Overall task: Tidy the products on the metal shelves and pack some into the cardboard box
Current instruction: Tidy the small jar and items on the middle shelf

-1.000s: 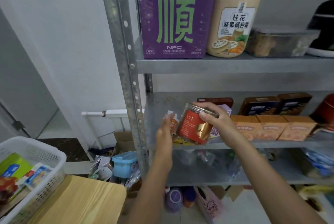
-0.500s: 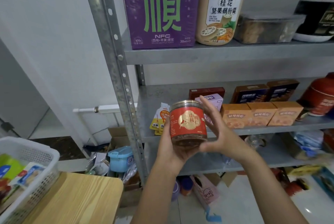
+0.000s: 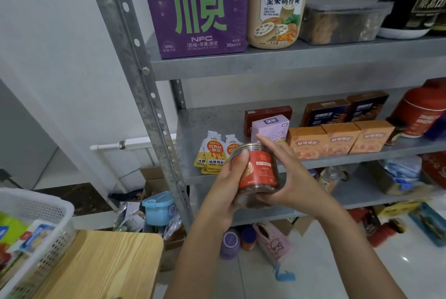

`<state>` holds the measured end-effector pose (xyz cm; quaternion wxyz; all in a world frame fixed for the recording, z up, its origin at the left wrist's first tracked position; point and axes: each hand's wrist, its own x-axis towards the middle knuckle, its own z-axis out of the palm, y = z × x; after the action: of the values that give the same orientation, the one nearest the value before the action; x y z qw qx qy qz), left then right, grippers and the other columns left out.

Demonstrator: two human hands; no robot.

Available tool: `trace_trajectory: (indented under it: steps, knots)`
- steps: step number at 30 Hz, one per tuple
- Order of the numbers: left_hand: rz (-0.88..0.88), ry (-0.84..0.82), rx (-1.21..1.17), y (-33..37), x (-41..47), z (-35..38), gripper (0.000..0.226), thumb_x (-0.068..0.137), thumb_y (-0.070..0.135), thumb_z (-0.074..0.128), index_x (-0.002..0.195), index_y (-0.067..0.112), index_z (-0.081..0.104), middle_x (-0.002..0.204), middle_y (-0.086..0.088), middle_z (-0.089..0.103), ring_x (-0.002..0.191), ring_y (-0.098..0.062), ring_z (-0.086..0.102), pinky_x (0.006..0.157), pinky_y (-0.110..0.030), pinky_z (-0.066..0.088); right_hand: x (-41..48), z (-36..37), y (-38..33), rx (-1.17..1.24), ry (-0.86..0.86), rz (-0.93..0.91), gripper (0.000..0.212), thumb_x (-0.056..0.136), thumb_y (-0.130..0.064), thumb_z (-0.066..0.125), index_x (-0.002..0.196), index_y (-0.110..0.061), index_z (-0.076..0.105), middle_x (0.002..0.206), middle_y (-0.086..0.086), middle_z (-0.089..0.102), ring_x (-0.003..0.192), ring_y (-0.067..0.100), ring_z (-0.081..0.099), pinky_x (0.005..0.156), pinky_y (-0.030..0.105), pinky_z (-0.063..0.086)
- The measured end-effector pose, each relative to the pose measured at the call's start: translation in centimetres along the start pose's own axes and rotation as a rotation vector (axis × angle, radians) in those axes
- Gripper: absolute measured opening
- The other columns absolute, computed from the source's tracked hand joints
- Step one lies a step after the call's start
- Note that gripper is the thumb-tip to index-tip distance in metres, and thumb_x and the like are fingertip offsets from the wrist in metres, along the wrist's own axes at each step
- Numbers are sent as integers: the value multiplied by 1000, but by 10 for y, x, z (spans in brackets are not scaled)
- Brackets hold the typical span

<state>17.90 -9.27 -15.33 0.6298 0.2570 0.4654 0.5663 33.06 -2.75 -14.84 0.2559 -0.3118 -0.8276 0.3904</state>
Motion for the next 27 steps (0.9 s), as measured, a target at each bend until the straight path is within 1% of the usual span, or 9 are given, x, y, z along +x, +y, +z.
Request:
trace_trajectory:
  steps: [2, 5, 7, 9, 12, 15, 19, 23, 27]
  knots:
    - [-59, 26, -64, -2, -1, 2, 66, 76, 57, 65, 133, 25, 54, 119, -13, 69, 106, -31, 68, 91, -52, 54, -1, 2, -3, 72, -6, 21, 110, 69, -16, 86, 136, -63, 14, 136, -33, 23, 129, -7, 28, 97, 20, 45]
    - [-242, 52, -332, -5, -1, 6, 66, 78, 58, 67, 129, 17, 59, 118, -20, 68, 107, -37, 67, 83, -51, 57, -9, 2, -5, 307, -2, 84, 108, 65, -27, 86, 140, -60, 16, 137, -32, 28, 122, -9, 40, 79, 11, 51]
    - [-319, 41, -479, -4, -2, 11, 60, 81, 56, 64, 123, 12, 66, 115, -24, 69, 107, -38, 65, 78, -51, 59, -15, 3, -4, 426, 5, 132, 107, 56, -39, 86, 141, -56, 24, 135, -32, 35, 113, -14, 49, 78, 11, 50]
    - [-379, 27, -574, -4, -3, 17, 59, 83, 54, 64, 119, 8, 68, 113, -26, 68, 105, -39, 64, 79, -53, 58, -19, 5, 0, 490, 39, 185, 100, 49, -48, 82, 138, -51, 36, 128, -23, 48, 103, -14, 57, 75, 12, 52]
    - [-447, 32, -661, -4, -5, 25, 58, 87, 52, 64, 120, 4, 67, 114, -28, 67, 103, -40, 64, 77, -57, 55, -21, 5, 3, 550, 123, 214, 94, 47, -46, 78, 135, -37, 48, 116, -14, 59, 90, -14, 61, 67, 10, 51]
    - [-461, 23, -671, -7, -5, 29, 59, 87, 50, 64, 122, 3, 65, 116, -28, 66, 104, -40, 63, 79, -58, 55, -22, 2, 4, 556, 155, 195, 92, 48, -43, 79, 135, -30, 51, 111, -14, 63, 90, -12, 63, 67, 10, 51]
    - [-389, 16, -435, -17, -4, 24, 57, 89, 56, 58, 122, 10, 66, 114, -24, 69, 102, -38, 65, 75, -50, 60, -28, -1, 9, 482, 166, 189, 92, 48, -46, 80, 134, -39, 48, 120, -16, 58, 102, -6, 60, 73, 13, 53]
    - [-204, 52, -70, -23, -1, 7, 56, 92, 55, 50, 125, 12, 64, 113, -14, 71, 108, -31, 67, 88, -46, 56, -33, -4, 12, 33, 111, 39, 102, 59, -31, 87, 139, -54, 27, 134, -27, 37, 124, -8, 36, 93, 12, 38]
    - [-12, -56, 301, -16, -8, 9, 67, 75, 61, 59, 129, 22, 57, 117, -6, 70, 106, -22, 68, 84, -37, 58, -32, 5, 9, -185, 122, -120, 105, 60, -39, 80, 138, -60, 13, 129, -27, 31, 121, 2, 31, 95, 18, 33]
